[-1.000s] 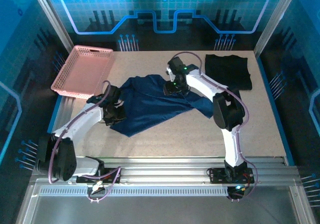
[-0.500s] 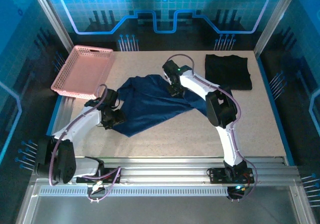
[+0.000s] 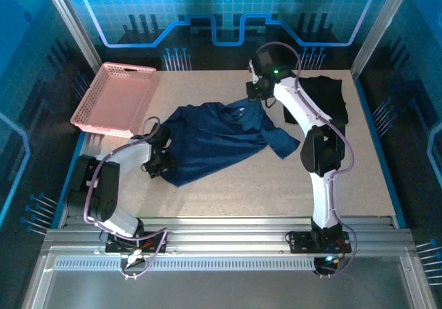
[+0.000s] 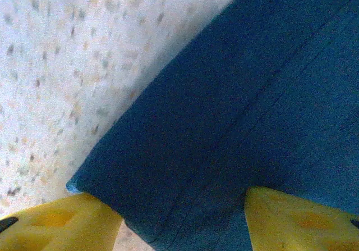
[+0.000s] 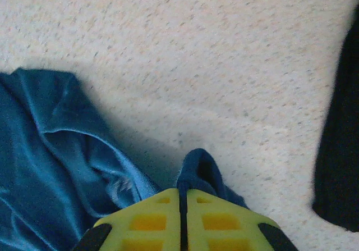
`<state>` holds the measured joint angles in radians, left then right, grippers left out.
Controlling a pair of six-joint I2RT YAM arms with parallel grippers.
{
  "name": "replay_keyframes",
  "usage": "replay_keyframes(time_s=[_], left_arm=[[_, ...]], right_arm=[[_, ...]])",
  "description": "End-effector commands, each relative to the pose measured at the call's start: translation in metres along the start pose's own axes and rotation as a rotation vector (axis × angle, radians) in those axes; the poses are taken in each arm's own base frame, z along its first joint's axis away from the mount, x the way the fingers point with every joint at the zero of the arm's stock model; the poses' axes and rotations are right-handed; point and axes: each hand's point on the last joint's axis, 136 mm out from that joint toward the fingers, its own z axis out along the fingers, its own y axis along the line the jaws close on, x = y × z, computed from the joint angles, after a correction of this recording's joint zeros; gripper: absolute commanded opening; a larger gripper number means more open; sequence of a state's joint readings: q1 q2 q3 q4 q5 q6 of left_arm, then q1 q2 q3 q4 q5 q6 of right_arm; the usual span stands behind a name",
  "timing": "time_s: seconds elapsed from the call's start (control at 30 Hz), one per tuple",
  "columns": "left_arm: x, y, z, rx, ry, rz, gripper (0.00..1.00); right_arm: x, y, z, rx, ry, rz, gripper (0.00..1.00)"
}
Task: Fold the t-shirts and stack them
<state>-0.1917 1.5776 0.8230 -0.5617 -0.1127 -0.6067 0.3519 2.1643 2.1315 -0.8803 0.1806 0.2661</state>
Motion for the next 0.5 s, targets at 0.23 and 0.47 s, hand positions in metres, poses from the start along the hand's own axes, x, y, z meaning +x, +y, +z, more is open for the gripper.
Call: replay_keyframes(time_s=[0.23, 0.47], left_arm=[[-0.029, -0.011, 0.012, 0.001, -0.01, 0.036, 0.05], [-0.04, -0.037, -0.008, 0.127, -0.038, 0.04, 0.02]], right_arm=[[-0.026, -0.092, 0.021, -0.01, 0.04, 0.245, 0.54], [0.078, -0.046, -0.051, -0.021, 0.231, -0.026, 0.59]])
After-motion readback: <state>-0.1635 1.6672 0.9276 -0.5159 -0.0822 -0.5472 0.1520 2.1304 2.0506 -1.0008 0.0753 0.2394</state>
